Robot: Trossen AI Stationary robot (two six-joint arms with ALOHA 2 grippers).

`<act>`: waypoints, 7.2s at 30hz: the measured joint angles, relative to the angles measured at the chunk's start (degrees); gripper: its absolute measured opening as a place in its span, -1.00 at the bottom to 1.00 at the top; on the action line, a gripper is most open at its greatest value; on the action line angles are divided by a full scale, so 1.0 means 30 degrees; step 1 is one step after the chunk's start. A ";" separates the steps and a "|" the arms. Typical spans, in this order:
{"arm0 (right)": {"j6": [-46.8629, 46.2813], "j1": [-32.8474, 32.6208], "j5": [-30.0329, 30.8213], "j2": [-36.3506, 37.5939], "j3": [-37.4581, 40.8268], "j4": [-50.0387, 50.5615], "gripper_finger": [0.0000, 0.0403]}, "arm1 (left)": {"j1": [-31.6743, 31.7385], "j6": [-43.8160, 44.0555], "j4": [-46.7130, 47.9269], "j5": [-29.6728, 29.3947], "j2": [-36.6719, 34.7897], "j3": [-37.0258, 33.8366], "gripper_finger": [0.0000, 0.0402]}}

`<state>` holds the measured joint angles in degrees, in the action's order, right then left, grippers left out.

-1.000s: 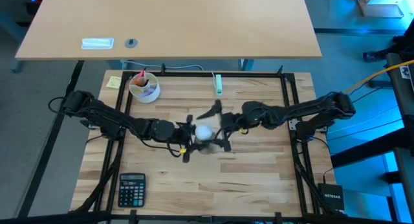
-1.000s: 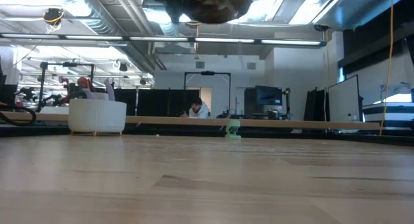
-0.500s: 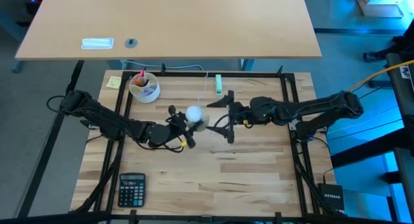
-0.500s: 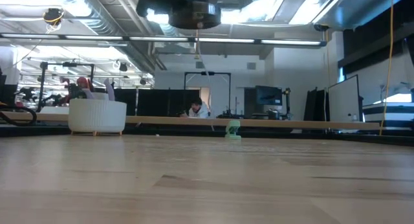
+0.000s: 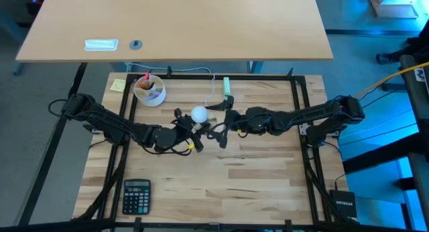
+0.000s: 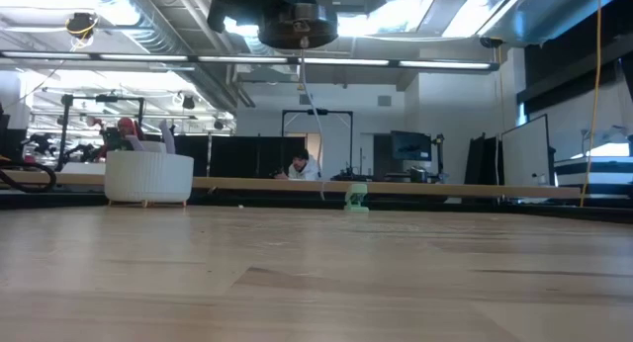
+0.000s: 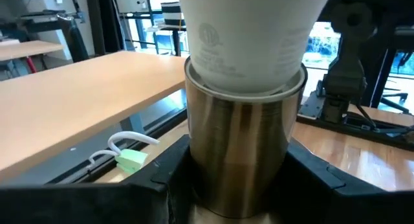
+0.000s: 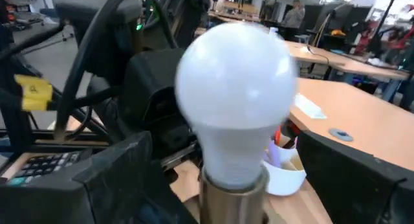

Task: Screw lightbulb
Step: Remove the lightbulb from the lamp socket

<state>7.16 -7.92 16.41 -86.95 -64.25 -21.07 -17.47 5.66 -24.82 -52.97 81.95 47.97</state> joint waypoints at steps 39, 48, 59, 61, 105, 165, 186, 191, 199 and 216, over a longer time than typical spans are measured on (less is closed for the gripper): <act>0.0777 0.0022 -0.7331 -0.0398 0.0008 -0.1814 0.17 | -0.0146 -0.2726 -0.0104 0.8830 -0.0229 -0.0003 -0.17; -0.0871 0.0074 -1.3059 -0.0792 -0.0268 -0.1822 0.17 | -0.0048 -0.2615 -0.0205 1.3736 -0.0153 0.0015 -0.17; -0.0933 0.0007 -1.0947 -0.0820 -0.0283 -0.1884 0.31 | 0.0081 -0.2446 -0.0212 1.3196 -0.0182 0.0015 -0.17; -0.0814 0.0007 -1.0566 -0.0811 -0.0283 -0.1796 0.40 | 0.0102 -0.2286 -0.0200 1.2960 -0.0195 0.0015 -0.17; 0.2048 -0.0007 -0.0624 0.2129 -0.0272 0.4057 0.70 | 0.0022 0.1019 0.1121 0.0911 -0.0204 0.0364 -0.15; 0.1231 -0.1224 -1.0836 -0.0106 -0.1456 0.2690 0.33 | -0.0746 -0.3947 0.1594 1.1315 0.1217 0.2673 -0.15; 0.1200 -0.1239 -0.1240 0.4181 -0.1441 1.0162 0.66 | -0.0869 -0.2602 0.2132 0.5930 0.0832 0.2674 -0.15; 0.1106 -0.1239 -0.0165 0.4681 -0.1441 0.9682 0.66 | -0.0889 -0.1961 0.2119 0.2833 0.0801 0.2675 -0.15; 0.1840 -0.1286 0.1394 0.2077 -0.1428 0.6061 0.66 | -0.0882 -0.0698 0.2093 -0.0299 0.0796 0.2679 -0.15; 0.3275 -0.2106 0.3931 -0.0488 -0.1456 0.0922 0.66 | -0.0938 -0.0425 0.2000 0.0478 0.0801 0.2680 -0.15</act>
<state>16.99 -14.24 28.20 -88.41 -68.62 -18.30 -20.29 4.39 -18.82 -51.54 84.36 56.00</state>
